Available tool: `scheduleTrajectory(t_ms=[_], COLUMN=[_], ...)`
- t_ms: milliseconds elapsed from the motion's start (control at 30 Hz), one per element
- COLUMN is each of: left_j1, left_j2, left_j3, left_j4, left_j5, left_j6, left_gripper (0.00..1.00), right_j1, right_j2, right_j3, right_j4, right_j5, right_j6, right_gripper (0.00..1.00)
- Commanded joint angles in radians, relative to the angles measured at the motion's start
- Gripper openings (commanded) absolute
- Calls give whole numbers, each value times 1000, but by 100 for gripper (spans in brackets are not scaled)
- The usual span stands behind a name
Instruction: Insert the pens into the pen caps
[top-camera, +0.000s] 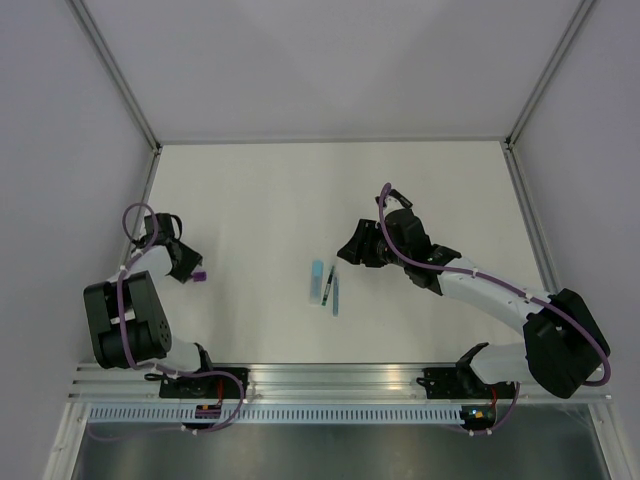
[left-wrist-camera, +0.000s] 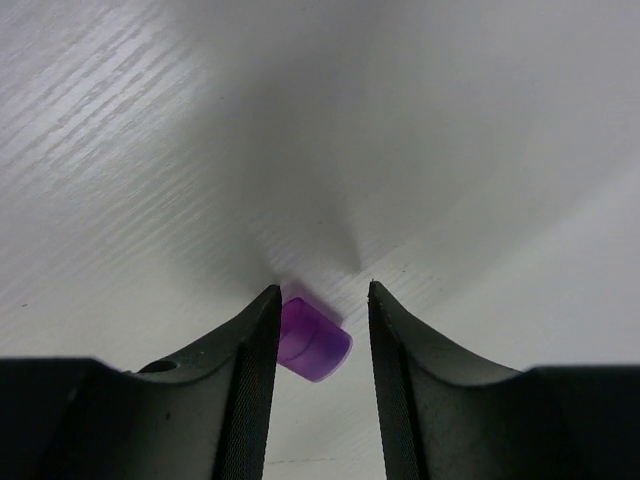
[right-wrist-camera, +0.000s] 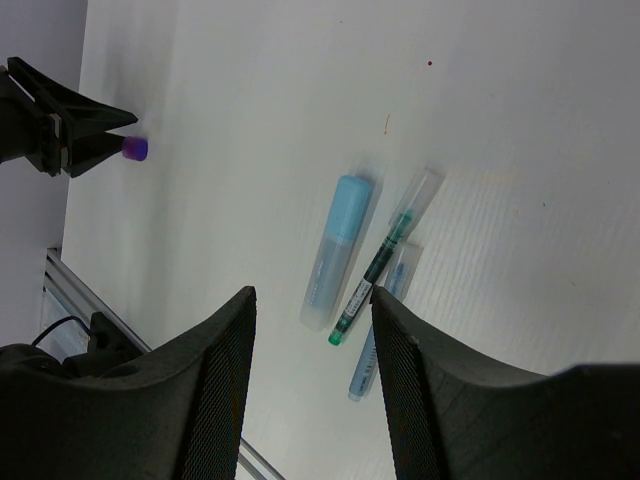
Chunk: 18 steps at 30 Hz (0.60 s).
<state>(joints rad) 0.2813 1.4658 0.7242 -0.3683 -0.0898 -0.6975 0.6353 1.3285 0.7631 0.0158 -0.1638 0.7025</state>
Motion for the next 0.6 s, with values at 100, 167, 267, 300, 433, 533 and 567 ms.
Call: scheduleTrajectory(t_ms=[100,167,267,300,433,533,567], left_j1=[-28,-66,-137,-154,-241,-309,-318], left_j2=[67,71,73,70,41,13,7], left_j3=[-60,-51,-22,-14,26,47,53], left_j4=[52,55,51,43,40,69,74], left_j5=[163,180,200,205,223,266,277], left_j6=[9,15,47,61,101,125,128], left_gripper=[45,45,49,50,54,56,56], right_j1=[1,1,0,0,1,0,0], right_j2=[-25,-25,-25,-25,-23,-25,-25], right_j3=[-4,-2,-5,-5,-4,-4,-4], right_j4=[38,38,39,39,39,39,39], right_j5=[-9,-9,-11,-11,-16,-16,-14], right_j6=[-11,-11,-11,-11,-12,-12,-12], right_gripper=[55,55,55,55,55,55,55])
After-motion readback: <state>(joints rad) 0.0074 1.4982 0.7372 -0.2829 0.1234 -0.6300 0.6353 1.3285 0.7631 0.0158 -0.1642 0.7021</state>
